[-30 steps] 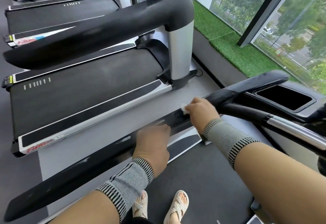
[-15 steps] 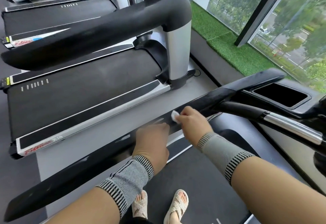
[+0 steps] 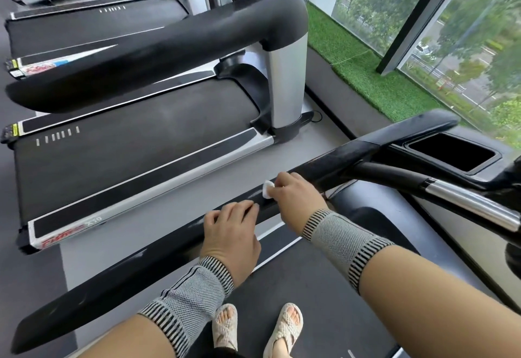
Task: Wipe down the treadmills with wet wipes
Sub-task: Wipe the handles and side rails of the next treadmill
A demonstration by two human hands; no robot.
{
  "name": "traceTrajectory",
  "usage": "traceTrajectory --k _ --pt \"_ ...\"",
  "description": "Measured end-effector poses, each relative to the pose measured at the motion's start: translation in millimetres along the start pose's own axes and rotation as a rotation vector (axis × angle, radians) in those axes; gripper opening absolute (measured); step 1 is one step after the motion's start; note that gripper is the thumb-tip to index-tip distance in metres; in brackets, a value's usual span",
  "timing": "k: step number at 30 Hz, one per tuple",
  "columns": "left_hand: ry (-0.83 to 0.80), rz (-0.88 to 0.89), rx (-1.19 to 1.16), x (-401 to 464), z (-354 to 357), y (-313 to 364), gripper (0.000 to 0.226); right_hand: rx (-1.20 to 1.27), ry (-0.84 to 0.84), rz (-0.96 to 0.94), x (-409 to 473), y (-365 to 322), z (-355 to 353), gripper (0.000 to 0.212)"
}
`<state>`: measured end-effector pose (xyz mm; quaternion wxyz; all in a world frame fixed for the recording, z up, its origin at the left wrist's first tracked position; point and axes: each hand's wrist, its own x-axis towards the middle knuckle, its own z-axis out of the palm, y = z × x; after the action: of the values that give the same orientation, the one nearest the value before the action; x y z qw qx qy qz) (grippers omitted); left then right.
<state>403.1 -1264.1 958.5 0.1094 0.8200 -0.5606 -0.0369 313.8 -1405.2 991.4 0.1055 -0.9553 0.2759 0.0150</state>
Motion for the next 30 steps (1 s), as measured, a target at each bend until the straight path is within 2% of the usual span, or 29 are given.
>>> traceTrajectory --k 1,4,5,8,10,13,15,19,21,25,26,30 --pt "0.016 -0.014 0.010 -2 2 -6 0.057 0.000 0.000 0.002 1 4 -5 0.038" --pt "0.064 -0.014 0.052 -7 3 -18 0.055 -0.041 0.003 0.239 20 22 -10 0.035" --pt "0.076 -0.013 0.056 -7 4 -19 0.055 -0.043 0.005 0.256 22 15 -10 0.033" --pt "0.118 -0.015 0.012 -6 4 -18 0.053 0.024 -0.061 0.031 21 -26 1 0.032" --pt "0.139 0.007 0.000 -5 4 -19 0.051 0.031 -0.116 -0.079 12 -28 1 0.032" --pt "0.131 0.027 -0.004 -6 4 -24 0.045 0.044 -0.043 0.167 12 12 -11 0.019" --pt "0.118 0.015 -0.029 -7 5 -25 0.044 -0.020 0.017 0.254 18 18 -11 0.025" --pt "0.134 0.024 -0.063 -8 5 -25 0.044 0.014 -0.087 -0.020 15 -27 8 0.030" --pt "0.131 0.036 -0.063 -8 3 -27 0.043 0.017 -0.084 -0.055 8 -17 4 0.029" --pt "0.112 0.041 -0.052 -8 3 -29 0.041 -0.006 0.026 0.247 21 8 -8 0.024" --pt "0.119 0.043 -0.055 -8 3 -29 0.041 0.039 0.020 0.233 24 -4 -7 0.023" --pt "0.127 0.060 -0.051 -7 4 -30 0.042 0.047 -0.132 -0.076 9 -31 1 0.032"
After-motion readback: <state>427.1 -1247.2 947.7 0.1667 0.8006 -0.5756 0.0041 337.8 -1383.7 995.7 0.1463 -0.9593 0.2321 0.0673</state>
